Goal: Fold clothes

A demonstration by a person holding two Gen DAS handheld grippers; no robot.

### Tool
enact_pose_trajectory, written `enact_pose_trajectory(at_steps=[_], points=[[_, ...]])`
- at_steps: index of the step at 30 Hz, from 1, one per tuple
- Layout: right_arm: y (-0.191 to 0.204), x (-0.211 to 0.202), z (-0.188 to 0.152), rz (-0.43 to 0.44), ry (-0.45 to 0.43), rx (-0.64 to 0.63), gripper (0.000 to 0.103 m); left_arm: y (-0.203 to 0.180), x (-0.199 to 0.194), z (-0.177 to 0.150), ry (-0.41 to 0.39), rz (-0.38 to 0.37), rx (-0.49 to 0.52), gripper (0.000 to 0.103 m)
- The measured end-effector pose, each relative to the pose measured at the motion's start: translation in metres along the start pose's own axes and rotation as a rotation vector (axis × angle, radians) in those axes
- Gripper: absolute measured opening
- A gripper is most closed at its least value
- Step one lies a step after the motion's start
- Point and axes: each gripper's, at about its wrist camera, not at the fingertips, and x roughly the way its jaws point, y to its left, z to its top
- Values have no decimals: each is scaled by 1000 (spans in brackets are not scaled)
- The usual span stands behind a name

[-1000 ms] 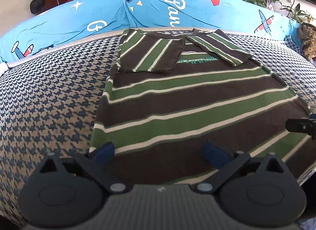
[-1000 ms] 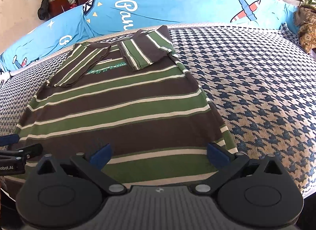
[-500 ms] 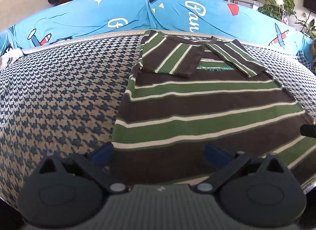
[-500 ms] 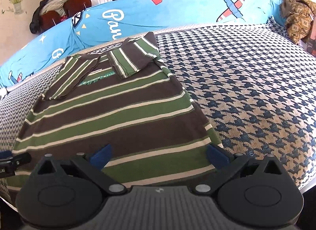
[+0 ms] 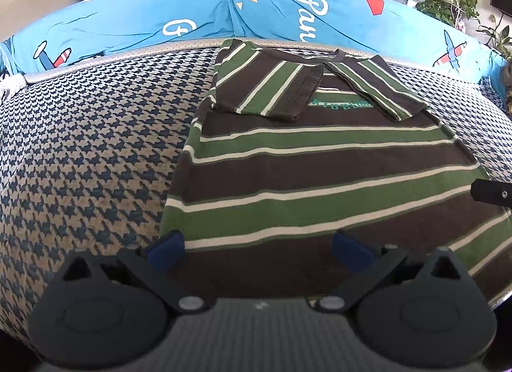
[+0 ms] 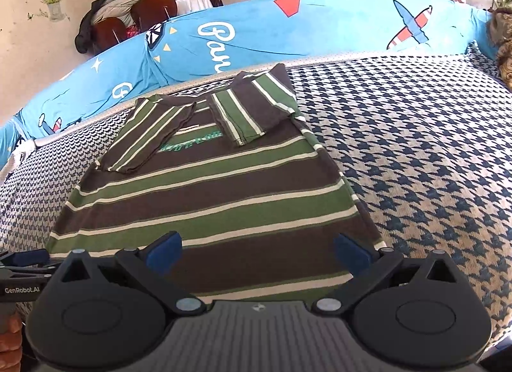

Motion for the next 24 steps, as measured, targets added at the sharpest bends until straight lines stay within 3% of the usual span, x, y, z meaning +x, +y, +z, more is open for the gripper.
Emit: enact_pose_trajectory(at_steps=[5, 20, 24], points=[[-2, 10, 16, 38, 19, 25, 102, 1, 5, 12, 8, 11, -12, 103], [-22, 49, 76, 24, 6, -17, 102, 4, 29, 52, 30, 59, 42, 103], [-29, 58, 89, 50, -11, -2, 93, 7, 35, 64, 27, 52, 47, 103]])
